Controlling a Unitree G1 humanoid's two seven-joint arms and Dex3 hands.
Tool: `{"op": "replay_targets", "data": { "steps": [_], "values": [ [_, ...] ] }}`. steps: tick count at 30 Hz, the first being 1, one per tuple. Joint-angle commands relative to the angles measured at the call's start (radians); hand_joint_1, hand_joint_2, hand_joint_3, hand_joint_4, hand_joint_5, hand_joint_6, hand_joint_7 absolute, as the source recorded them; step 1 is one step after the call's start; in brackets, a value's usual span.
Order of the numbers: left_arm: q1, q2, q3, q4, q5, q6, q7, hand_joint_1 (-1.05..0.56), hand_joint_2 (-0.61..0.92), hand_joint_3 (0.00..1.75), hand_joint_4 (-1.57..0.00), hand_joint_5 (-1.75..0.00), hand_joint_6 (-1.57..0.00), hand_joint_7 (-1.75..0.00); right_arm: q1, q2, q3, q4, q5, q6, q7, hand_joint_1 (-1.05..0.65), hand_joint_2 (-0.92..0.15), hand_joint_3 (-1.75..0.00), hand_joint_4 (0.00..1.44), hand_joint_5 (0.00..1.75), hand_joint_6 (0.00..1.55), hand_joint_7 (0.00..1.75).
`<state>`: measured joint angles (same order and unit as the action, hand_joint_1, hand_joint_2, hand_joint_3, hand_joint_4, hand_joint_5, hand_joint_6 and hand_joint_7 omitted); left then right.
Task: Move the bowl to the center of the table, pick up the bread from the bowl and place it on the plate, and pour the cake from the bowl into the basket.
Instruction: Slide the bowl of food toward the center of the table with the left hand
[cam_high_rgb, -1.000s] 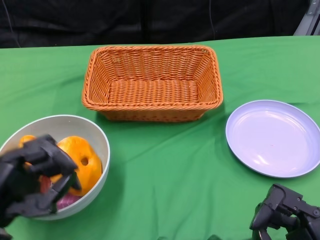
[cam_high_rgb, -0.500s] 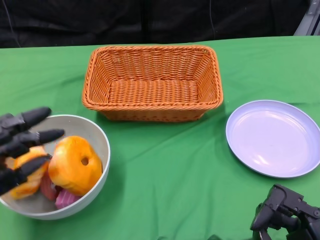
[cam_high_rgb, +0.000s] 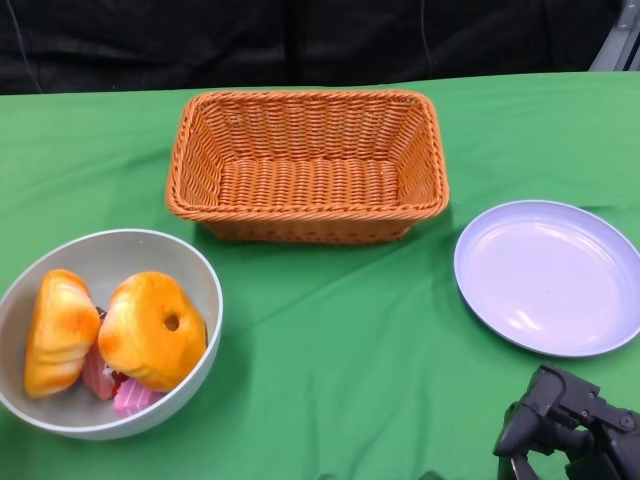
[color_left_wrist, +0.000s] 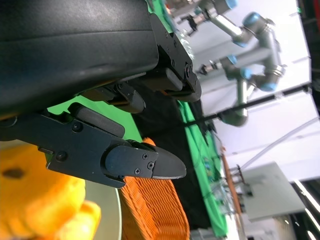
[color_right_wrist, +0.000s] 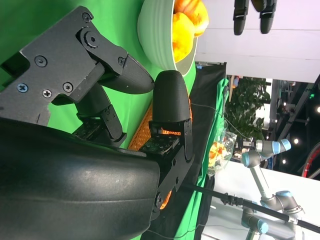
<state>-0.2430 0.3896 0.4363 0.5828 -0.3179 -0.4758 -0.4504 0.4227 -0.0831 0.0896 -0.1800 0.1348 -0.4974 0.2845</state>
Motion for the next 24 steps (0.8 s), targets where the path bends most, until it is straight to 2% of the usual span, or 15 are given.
{"op": "replay_targets", "data": {
  "steps": [1, 5, 9, 15, 21, 24],
  "values": [
    [-0.063, 0.052, -0.01, 0.145, 0.05, -0.02, 0.031, -0.6, 0.92, 0.35, -0.43, -0.03, -0.39, 0.0, 0.006, -0.002, 0.002, -0.002, 0.008, 0.014, -0.002, -0.12, -0.43, -1.27, 0.77, 1.75, 0.63, 1.57],
    [-0.13, 0.089, -0.035, 0.307, 0.118, -0.04, 0.085, -0.63, 0.92, 0.37, -0.4, -0.01, -0.36, 0.0, 0.009, -0.002, 0.002, -0.007, 0.004, 0.018, -0.005, -0.11, -0.43, -1.27, 0.77, 1.75, 0.63, 1.57],
    [-0.179, 0.129, -0.086, 0.437, 0.225, -0.081, 0.195, -0.66, 0.92, 0.39, -0.4, -0.01, -0.36, 0.0, 0.01, -0.002, 0.002, -0.007, 0.003, 0.019, -0.007, -0.1, -0.43, -1.27, 0.77, 1.75, 0.63, 1.57],
    [-0.244, 0.166, -0.16, 0.589, 0.335, -0.111, 0.314, -0.69, 0.92, 0.33, -0.39, 0.0, -0.37, 0.0, 0.016, -0.006, 0.002, -0.014, 0.01, 0.026, -0.004, -0.11, -0.43, -1.26, 0.77, 1.75, 0.64, 1.56],
    [-0.286, 0.165, -0.177, 0.664, 0.336, -0.02, 0.297, -0.69, 0.92, 0.37, -0.3, 0.0, -0.31, 0.0, 0.019, -0.009, 0.0, -0.011, 0.005, 0.019, -0.003, -0.12, -0.43, -1.25, 0.76, 1.75, 0.64, 1.55],
    [-0.298, 0.156, -0.164, 0.678, 0.301, 0.056, 0.21, -0.71, 0.92, 0.47, -0.22, 0.0, -0.23, 0.0, 0.024, -0.011, 0.0, -0.016, 0.01, 0.023, 0.0, -0.13, -0.43, -1.24, 0.76, 1.75, 0.64, 1.54]
  ]
}}
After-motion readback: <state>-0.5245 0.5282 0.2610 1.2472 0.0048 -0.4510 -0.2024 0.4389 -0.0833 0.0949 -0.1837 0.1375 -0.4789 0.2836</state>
